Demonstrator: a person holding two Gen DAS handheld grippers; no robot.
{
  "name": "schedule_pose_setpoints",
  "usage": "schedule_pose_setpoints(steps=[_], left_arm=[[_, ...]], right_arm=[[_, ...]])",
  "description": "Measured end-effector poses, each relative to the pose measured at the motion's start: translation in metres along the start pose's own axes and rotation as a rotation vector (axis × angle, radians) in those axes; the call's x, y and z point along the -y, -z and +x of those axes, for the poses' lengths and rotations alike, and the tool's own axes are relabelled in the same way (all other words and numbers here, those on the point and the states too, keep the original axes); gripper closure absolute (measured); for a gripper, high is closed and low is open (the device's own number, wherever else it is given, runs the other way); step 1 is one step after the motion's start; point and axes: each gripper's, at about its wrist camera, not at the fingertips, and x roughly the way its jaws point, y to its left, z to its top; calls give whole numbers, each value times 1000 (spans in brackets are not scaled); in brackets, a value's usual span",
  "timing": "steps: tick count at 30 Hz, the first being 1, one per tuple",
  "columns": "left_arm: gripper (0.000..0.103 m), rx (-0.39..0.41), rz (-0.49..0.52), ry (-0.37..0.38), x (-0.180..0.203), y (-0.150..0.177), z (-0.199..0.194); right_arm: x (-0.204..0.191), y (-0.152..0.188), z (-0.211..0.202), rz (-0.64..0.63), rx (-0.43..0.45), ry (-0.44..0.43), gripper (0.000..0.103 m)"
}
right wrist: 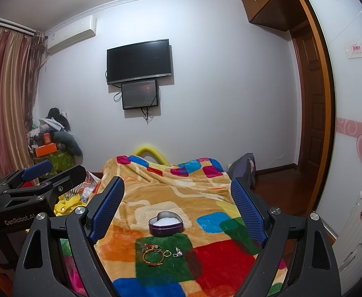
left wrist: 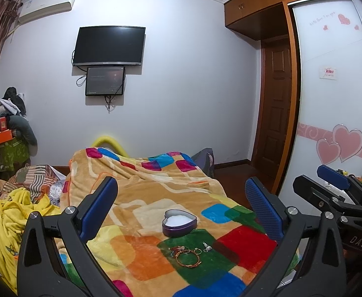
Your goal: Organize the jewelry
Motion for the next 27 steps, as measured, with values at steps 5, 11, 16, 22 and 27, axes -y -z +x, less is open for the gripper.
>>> schedule_pose_setpoints(steps=[5, 11, 16, 22, 27], left_arm=[[0, -1, 2, 4, 0, -2, -1], [0, 0, 3, 7, 0, -3, -2], [0, 2, 2, 7, 1, -4, -2], [0, 0, 2, 9, 2, -4, -2], [0, 1, 3, 9, 2, -4, -2]], right_arm=[[-3, 1, 1, -2, 0, -1, 17], [-2, 1, 1, -2, 0, -1, 17], [-2, 2, 0, -1, 0, -2, 17], [-1, 2, 0, 0, -1, -2, 17], [-1, 2, 0, -1, 0, -2, 17]])
